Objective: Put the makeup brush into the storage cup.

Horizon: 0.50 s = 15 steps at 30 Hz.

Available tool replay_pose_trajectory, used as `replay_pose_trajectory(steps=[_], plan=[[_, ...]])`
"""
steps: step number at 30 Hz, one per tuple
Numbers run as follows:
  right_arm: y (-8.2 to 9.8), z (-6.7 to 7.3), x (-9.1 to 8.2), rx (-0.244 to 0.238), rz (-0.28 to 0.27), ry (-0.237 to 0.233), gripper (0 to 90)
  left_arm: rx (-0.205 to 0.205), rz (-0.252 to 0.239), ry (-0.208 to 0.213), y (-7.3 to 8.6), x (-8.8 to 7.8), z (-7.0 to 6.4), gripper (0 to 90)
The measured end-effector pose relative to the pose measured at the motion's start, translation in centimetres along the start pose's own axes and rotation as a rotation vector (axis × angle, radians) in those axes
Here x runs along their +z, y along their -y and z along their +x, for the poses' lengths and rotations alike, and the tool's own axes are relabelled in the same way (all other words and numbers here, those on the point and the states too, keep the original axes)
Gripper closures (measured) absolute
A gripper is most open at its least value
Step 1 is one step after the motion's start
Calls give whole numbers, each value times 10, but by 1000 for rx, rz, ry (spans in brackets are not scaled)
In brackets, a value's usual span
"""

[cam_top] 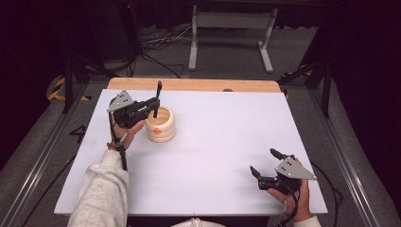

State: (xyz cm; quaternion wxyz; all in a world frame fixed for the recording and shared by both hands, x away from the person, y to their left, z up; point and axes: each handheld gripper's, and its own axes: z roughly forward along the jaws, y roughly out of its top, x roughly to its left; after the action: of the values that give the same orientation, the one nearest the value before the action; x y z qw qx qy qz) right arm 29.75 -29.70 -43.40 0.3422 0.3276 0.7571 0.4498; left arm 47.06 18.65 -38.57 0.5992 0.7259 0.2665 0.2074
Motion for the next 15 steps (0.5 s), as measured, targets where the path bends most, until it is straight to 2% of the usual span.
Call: replay_pose_trajectory(steps=[7,10,15], plan=[[0,0,1,1,2,0,101,-15,12,-1,8,4,2,796],[0,0,1,-1,2,-2,102,-3,30,-4,13,6,0,796],[0,0,1,-4,6,-6,102,-12,33,1,19,7,1,796]])
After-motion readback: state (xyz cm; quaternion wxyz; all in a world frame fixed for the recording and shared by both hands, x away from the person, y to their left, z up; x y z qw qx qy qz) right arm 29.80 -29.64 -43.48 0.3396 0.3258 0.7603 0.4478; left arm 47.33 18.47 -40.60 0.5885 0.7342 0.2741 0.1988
